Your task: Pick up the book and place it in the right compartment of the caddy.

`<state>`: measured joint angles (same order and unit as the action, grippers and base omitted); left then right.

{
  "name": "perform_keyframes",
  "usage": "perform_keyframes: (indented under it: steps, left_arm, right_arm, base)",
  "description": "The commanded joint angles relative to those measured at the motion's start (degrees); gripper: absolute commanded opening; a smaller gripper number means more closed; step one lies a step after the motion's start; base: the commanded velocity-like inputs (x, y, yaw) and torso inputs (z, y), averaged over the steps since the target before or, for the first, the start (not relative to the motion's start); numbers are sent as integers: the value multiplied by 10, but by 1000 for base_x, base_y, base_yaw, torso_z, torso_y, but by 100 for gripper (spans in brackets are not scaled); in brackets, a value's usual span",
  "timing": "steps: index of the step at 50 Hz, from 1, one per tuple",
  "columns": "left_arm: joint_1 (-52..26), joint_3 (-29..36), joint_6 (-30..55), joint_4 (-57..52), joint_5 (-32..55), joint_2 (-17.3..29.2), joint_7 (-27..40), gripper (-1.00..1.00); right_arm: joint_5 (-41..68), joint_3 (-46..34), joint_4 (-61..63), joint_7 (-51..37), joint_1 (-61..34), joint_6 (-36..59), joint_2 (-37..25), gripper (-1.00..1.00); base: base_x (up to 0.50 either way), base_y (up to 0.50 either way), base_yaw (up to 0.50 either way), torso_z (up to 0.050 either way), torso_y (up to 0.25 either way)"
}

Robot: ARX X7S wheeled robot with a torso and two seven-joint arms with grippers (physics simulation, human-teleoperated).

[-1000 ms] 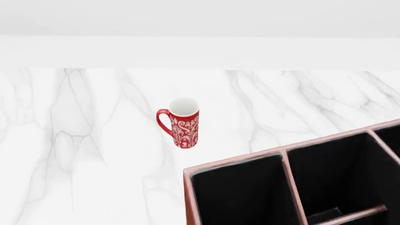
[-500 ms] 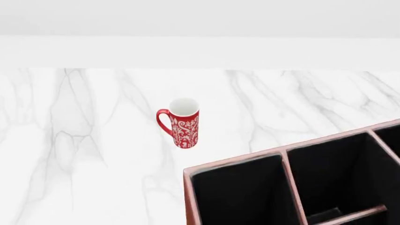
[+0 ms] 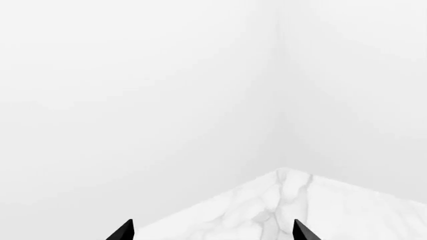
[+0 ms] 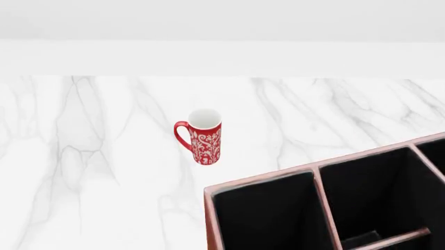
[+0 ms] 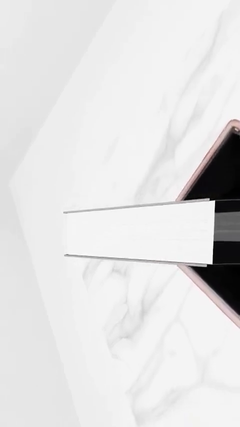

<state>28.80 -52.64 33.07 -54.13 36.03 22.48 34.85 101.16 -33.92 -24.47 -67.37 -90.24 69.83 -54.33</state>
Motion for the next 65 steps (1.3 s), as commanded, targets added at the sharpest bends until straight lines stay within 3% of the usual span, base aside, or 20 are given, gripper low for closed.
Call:
perform_keyframes:
  steps: [1,49,65]
  left_arm:
    - [0,0,1,-1,1,1,2,100]
    - [1,-4,3,-4,9,7,8,100]
    - [-1,-1,8,-8,11,12,14,100]
  right_arm:
    - [-17,5,7,17,-7,0,3,-100]
    - [-6,-4,-5,26,57,-26,13,-100]
    - [-44,-16,-9,75,85,-56,20,-100]
  base:
    - [0,0,0,0,0]
    - [0,0,0,0,1]
    - [0,0,0,1,1]
